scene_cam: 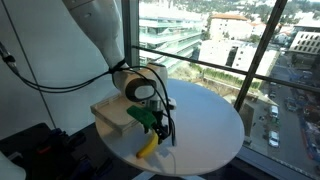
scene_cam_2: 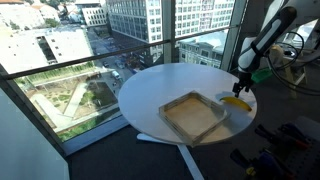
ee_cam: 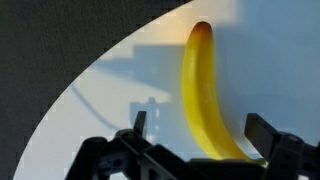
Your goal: Put the banana in the box
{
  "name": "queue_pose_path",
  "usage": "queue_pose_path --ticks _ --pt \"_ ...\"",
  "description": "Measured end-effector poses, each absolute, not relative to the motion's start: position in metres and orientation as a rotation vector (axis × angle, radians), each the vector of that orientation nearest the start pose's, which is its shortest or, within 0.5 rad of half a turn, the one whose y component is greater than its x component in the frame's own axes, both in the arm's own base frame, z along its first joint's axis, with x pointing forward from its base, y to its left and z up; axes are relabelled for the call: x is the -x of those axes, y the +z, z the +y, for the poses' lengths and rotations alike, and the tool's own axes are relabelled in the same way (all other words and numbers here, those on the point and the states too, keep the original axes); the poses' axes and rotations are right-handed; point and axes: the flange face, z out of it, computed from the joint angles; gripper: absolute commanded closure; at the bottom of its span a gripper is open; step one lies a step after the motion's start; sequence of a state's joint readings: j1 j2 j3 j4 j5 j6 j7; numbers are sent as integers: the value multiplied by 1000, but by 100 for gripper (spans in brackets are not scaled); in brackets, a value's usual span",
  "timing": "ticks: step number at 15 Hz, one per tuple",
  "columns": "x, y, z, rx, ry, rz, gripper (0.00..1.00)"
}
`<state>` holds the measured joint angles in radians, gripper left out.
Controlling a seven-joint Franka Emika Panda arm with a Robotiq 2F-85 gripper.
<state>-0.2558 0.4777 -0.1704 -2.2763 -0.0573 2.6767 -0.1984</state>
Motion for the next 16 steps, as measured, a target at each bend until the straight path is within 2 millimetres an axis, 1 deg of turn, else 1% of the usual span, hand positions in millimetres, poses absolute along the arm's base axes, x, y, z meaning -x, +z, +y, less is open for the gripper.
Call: queue_pose_path --ticks 6,16 --pt "-473 135 -221 3214 118 248 0" --pt "-469 124 -216 3209 147 208 0"
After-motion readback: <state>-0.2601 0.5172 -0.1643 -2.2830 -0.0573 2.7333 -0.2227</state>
